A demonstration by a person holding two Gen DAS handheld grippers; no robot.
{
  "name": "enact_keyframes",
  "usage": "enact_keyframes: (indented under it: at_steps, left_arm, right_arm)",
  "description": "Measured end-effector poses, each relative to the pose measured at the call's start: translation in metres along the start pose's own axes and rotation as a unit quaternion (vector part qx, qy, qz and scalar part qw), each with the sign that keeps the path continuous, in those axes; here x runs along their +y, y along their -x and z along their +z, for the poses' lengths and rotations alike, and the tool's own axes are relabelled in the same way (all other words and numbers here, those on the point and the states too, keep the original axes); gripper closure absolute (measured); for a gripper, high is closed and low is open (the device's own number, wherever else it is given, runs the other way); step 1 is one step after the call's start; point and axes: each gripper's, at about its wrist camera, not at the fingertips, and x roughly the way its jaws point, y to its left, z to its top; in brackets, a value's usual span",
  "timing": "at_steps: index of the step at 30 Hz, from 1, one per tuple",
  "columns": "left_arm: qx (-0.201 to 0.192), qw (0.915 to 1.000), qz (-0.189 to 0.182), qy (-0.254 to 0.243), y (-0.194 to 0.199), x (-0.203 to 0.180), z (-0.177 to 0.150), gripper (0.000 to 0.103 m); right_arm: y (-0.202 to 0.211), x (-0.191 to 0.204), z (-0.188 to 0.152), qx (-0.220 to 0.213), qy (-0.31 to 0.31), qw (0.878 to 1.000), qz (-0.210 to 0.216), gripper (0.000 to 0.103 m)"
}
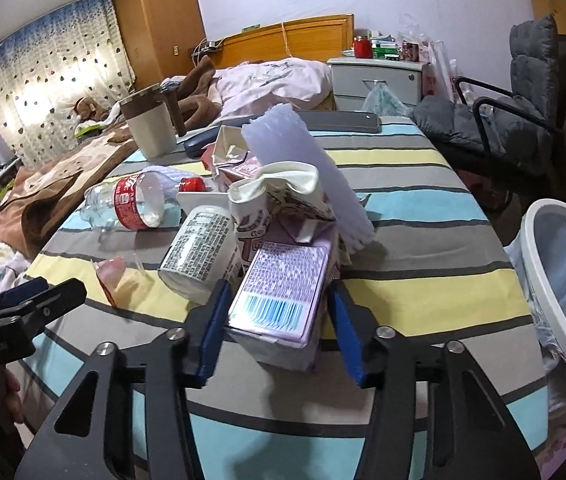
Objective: Collect trash
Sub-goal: 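Reach the right gripper to the purple milk carton and grasp it, then carry the purple carton with the right gripper over the white bin and release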
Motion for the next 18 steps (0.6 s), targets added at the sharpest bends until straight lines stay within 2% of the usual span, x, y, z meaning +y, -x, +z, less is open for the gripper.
enact_keyframes:
  at_steps: [4,8,12,18]
  left_arm:
    - [0.005,0.9999,-0.012,-0.009,-0.006,-0.003,0.003,0.003]
    - [0.015,0.9996,-0.009,-0.023,-0.017,-0.010,0.007,0.009]
    - [0.023,0.9996,-0.004,-0.017,-0.025,-0.011,0.007,0.010]
    - [0.032,0.9993,-0.009,-0.014,-0.033,-0.012,0.010,0.025]
  right_arm:
    - [0.003,-0.002,0.001,-0.004,0.005,1.000,-0.007,0.059]
    - [0.007,-0.009,0.001,-0.005,0.001,1.000,-0.005,0.060]
    - [0.011,-0.015,0.001,-0.003,-0.002,1.000,-0.004,0.060]
    - [0.017,-0.022,0.000,-0.006,-0.006,1.000,-0.001,0.060]
